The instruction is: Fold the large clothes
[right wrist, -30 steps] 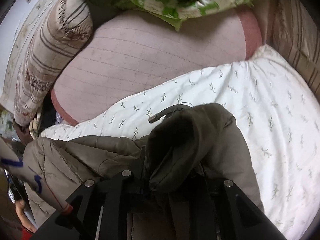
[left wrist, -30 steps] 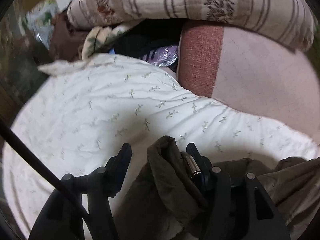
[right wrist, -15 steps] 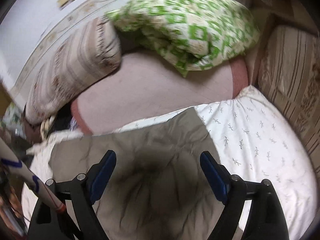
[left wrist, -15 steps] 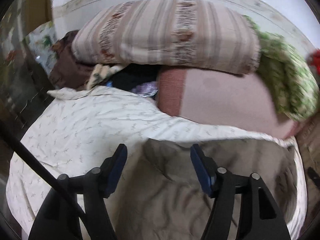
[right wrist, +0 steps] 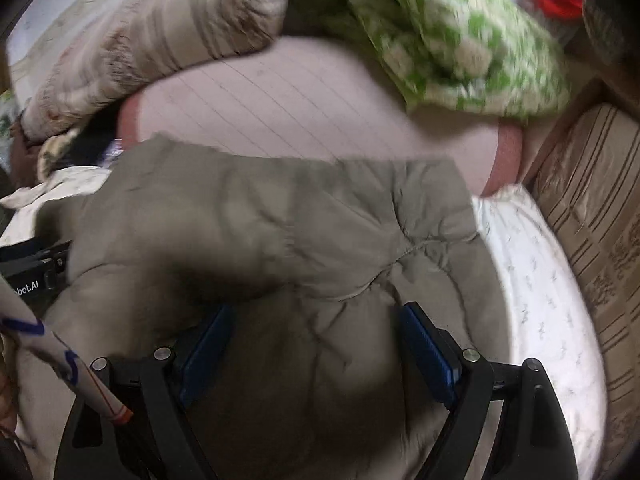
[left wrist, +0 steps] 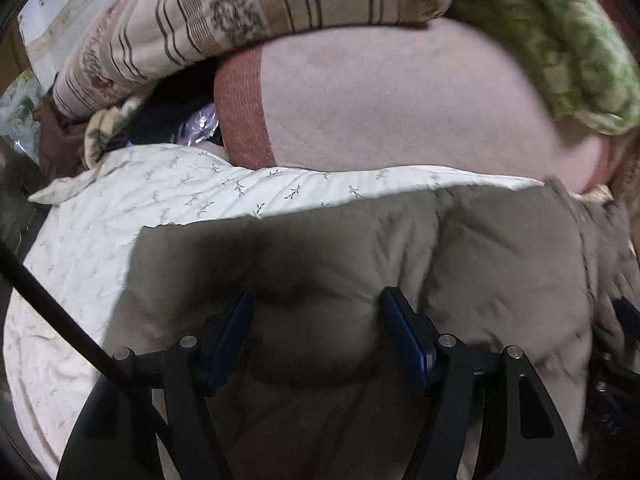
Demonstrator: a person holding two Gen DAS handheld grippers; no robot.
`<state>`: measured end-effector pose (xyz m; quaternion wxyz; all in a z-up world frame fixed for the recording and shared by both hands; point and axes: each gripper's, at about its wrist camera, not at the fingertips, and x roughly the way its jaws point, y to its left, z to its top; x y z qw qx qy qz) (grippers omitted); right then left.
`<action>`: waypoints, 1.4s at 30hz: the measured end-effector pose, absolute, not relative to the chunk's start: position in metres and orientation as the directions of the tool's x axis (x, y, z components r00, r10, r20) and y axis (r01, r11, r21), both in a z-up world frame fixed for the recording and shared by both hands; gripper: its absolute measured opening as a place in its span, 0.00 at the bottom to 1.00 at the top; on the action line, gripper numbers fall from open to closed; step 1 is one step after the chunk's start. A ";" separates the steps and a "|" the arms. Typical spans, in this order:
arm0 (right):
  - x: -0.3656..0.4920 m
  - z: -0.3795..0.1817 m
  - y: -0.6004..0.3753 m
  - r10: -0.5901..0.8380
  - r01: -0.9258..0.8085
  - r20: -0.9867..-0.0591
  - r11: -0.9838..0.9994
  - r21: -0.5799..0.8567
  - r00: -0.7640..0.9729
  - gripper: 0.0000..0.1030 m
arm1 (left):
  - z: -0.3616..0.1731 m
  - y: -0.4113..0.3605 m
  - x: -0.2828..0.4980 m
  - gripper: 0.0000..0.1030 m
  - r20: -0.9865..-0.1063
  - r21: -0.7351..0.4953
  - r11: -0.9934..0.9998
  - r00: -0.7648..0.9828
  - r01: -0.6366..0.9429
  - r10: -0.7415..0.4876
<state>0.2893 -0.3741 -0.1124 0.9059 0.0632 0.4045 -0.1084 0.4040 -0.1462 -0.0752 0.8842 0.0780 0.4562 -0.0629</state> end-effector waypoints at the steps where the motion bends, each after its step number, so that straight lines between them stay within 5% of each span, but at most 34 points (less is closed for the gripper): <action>1: 0.296 -0.120 -0.383 -0.145 0.263 -0.747 0.964 0.041 0.649 0.87 | -0.080 -0.146 0.412 0.67 -0.821 0.065 0.982 0.569 0.179 -0.050; 19: 0.350 -0.161 -0.431 -0.055 0.327 -0.743 0.918 0.226 0.667 0.89 | -0.099 -0.146 0.469 0.73 -0.831 0.003 0.989 0.550 0.147 -0.080; 26: 0.312 -0.106 -0.391 -0.174 0.290 -0.710 0.956 0.045 0.683 0.89 | -0.023 -0.088 0.403 0.73 -0.754 -0.025 0.992 0.649 0.126 -0.101; 31: 0.273 -0.072 -0.340 -0.108 0.185 -0.655 0.982 0.050 0.748 0.89 | 0.006 -0.027 0.327 0.73 -0.677 -0.020 0.999 0.735 0.033 -0.038; 42: 0.310 -0.145 -0.299 -0.106 0.190 -0.737 0.981 0.031 0.668 0.94 | 0.006 0.050 0.191 0.75 -0.557 -0.031 0.987 0.822 -0.160 0.116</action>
